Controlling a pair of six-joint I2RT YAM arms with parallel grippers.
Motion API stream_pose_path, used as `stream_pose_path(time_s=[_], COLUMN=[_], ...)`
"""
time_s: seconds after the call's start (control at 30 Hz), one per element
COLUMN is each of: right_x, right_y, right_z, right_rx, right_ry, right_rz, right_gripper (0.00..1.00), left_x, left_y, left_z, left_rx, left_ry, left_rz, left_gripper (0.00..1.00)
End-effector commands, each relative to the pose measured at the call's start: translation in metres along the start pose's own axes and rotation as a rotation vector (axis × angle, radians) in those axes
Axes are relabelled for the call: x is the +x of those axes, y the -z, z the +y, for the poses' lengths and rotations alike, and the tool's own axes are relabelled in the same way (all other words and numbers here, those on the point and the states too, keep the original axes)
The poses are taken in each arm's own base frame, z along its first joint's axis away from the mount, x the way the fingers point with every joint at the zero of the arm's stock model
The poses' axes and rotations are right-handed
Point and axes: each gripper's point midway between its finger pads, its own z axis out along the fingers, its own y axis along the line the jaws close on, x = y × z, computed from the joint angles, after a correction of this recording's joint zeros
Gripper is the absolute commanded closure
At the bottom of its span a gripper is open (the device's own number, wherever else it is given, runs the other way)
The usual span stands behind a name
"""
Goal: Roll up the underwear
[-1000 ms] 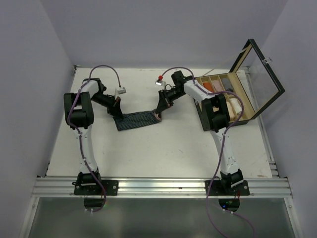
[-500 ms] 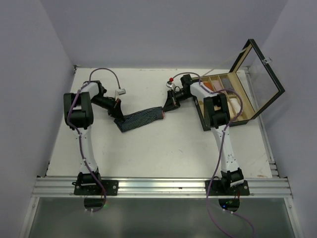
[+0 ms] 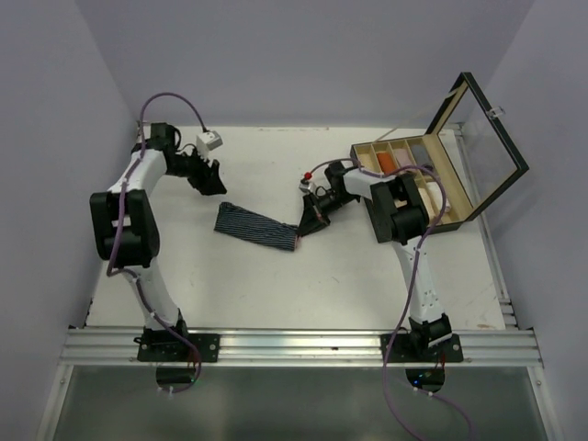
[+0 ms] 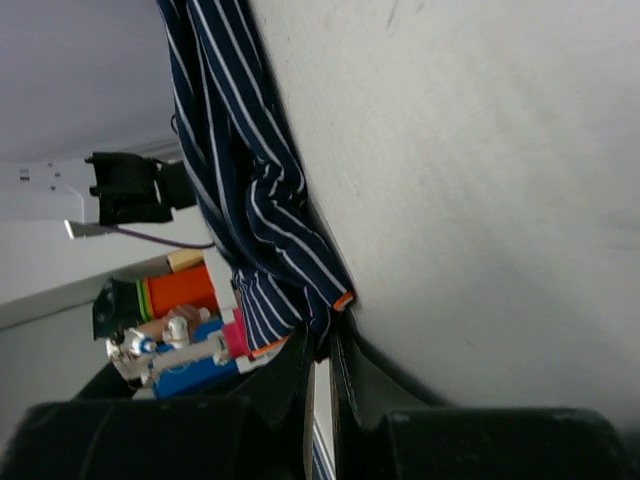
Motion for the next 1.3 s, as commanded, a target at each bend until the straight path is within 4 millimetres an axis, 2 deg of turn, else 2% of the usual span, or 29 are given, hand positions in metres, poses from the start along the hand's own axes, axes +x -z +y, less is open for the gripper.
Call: stream_pose_path(time_s=[0.0,0.03,0.07,0.1,0.13,0.17,0.2,0.23,0.27,0.3,0.37,0.4,0.43,0.5,0.6,0.63,0.73,0.8,0.87,0.9,0.93,0.97,1.0,1.07,1.1,1.17,1.2,1.23,1.27], right_x=[0.021,0.021,0.029,0.039,0.039,0.04,0.032,0.043,0.04,0.042,0.041,0.035,0.041,0.035,0.023,0.01,0.0,-0.003,-0.004,0.0,-0.008,-0.005,0.001,0.004,0.014,0.019,0.026,0.03,0.034], right_y=[-0.018,-0.022,-0.03,-0.033,-0.028,-0.024,-0.017,-0.006,0.008,0.023,0.047,0.058,0.066,0.082,0.082,0.078,0.057,0.039,0.025,0.018,0.013,0.004,-0.002,-0.014,-0.019,-0.024,-0.028,-0.03,-0.035], right_z=[0.015,0.026,0.036,0.038,0.053,0.055,0.059,0.06,0.046,0.053,0.042,0.044,0.044,0.043,0.043,0.042,0.034,0.03,0.031,0.027,0.028,0.032,0.029,0.032,0.027,0.029,0.023,0.024,0.029], right_rx=[0.06,0.039,0.039,0.041,0.035,0.045,0.068,0.096,0.141,0.167,0.191,0.222,0.239,0.291,0.322,0.33,0.335,0.315,0.287,0.284,0.28,0.26,0.259,0.266,0.269,0.276,0.271,0.267,0.262], right_ry=[0.01,0.052,0.055,0.052,0.085,0.105,0.141,0.094,0.158,0.133,0.152,0.177,0.152,0.218,0.287,0.332,0.375,0.382,0.374,0.361,0.394,0.39,0.382,0.423,0.408,0.426,0.421,0.42,0.414], right_rz=[0.011,-0.003,0.014,0.027,0.016,0.017,0.002,0.041,0.043,0.069,0.082,0.08,0.104,0.087,0.038,0.001,0.0,0.002,-0.006,-0.002,-0.03,-0.025,-0.016,-0.015,0.003,-0.005,-0.009,-0.011,-0.013], right_gripper=[1.0,0.95,0.87,0.8,0.73,0.71,0.68,0.67,0.66,0.64,0.63,0.63,0.63,0.62,0.64,0.64,0.7,0.76,0.78,0.79,0.79,0.8,0.81,0.81,0.81,0.81,0.81,0.81,0.81], left_x=[-0.04,-0.04,-0.033,-0.017,-0.009,-0.001,0.019,0.023,0.03,0.048,0.061,0.078,0.085,0.106,0.127,0.133,0.145,0.147,0.148,0.143,0.143,0.14,0.128,0.122,0.109,0.104,0.087,0.087,0.071], left_y=[0.049,0.057,0.059,0.057,0.058,0.057,0.053,0.056,0.056,0.053,0.054,0.053,0.053,0.053,0.051,0.048,0.036,0.024,0.014,0.007,0.002,-0.002,-0.007,-0.021,-0.025,-0.034,-0.038,-0.046,-0.05], left_z=[0.026,0.022,0.019,0.011,0.006,0.0,-0.013,-0.021,-0.027,-0.036,-0.045,-0.056,-0.059,-0.069,-0.079,-0.08,-0.087,-0.092,-0.093,-0.09,-0.088,-0.083,-0.074,-0.067,-0.054,-0.043,-0.032,-0.027,-0.019], left_rx=[-0.293,-0.32,-0.324,-0.306,-0.297,-0.283,-0.243,-0.238,-0.233,-0.218,-0.21,-0.182,-0.171,-0.151,-0.113,-0.097,-0.069,-0.05,-0.033,-0.035,-0.04,-0.044,-0.062,-0.057,-0.081,-0.085,-0.095,-0.086,-0.088], left_ry=[-0.06,-0.069,-0.062,-0.021,-0.005,0.016,0.062,0.059,0.067,0.098,0.104,0.132,0.121,0.142,0.164,0.18,0.199,0.193,0.2,0.186,0.21,0.218,0.196,0.226,0.211,0.237,0.21,0.226,0.201], left_rz=[-0.122,-0.118,-0.097,-0.045,-0.017,0.009,0.053,0.061,0.073,0.106,0.143,0.189,0.213,0.275,0.343,0.357,0.393,0.414,0.429,0.411,0.408,0.396,0.373,0.365,0.331,0.321,0.283,0.283,0.25], left_gripper=[0.3,0.3,0.3,0.31,0.32,0.33,0.37,0.38,0.39,0.42,0.46,0.51,0.53,0.58,0.65,0.66,0.7,0.71,0.73,0.73,0.74,0.74,0.75,0.76,0.76,0.76,0.75,0.74,0.72])
